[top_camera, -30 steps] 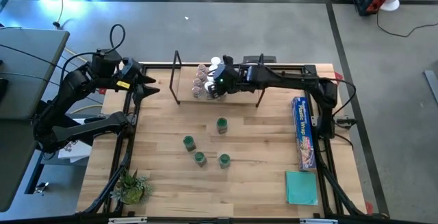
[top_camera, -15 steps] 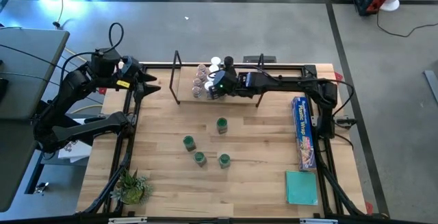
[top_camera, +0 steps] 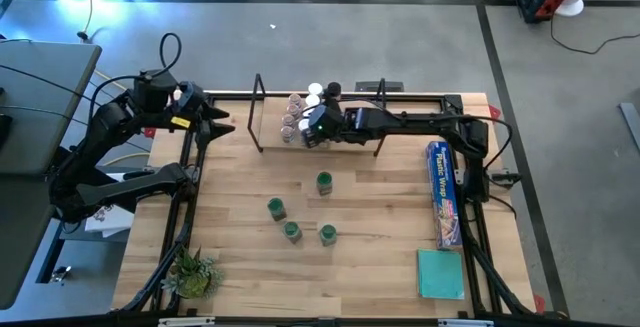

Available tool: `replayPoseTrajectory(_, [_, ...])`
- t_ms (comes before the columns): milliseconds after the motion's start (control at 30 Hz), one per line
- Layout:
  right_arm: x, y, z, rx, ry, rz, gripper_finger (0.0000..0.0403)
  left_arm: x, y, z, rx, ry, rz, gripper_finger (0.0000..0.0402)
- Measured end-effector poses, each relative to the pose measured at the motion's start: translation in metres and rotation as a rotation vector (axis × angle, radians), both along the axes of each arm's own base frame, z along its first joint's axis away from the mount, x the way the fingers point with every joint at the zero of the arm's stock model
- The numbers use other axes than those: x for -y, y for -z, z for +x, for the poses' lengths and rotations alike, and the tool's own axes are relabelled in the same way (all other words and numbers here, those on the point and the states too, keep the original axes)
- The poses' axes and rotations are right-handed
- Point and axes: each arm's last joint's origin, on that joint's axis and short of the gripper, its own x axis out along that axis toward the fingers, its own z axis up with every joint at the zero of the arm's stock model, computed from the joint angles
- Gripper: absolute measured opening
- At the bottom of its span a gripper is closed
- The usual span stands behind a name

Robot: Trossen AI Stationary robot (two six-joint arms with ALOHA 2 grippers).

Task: Shelf spices
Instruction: Put the black seasoning bottle on the shelf aligned with the other black seasoning bottle, then adjust the black seasoning bottles on the shelf

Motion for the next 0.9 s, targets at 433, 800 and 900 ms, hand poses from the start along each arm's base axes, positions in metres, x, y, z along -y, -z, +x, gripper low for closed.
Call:
replayPoseTrajectory(433, [-0.001,-0.04,0.007,-0.001,-0.11,-0.081,0.0237,0.0,0.0,0.0,0.0,0.0,0.0,0.0282])
replayPoseTrajectory(800, [0.013,-0.103,-0.014,-0.061,-0.299,0.042,0.0172,0.0,0.0,0.0,0.001,0.0,0.001,0.0282])
replayPoseTrajectory(900, [0.033,-0.108,-0.017,0.002,-0.276,0.09,0.0124,0.0,0.0,0.0,0.0,0.0,0.0,0.0282])
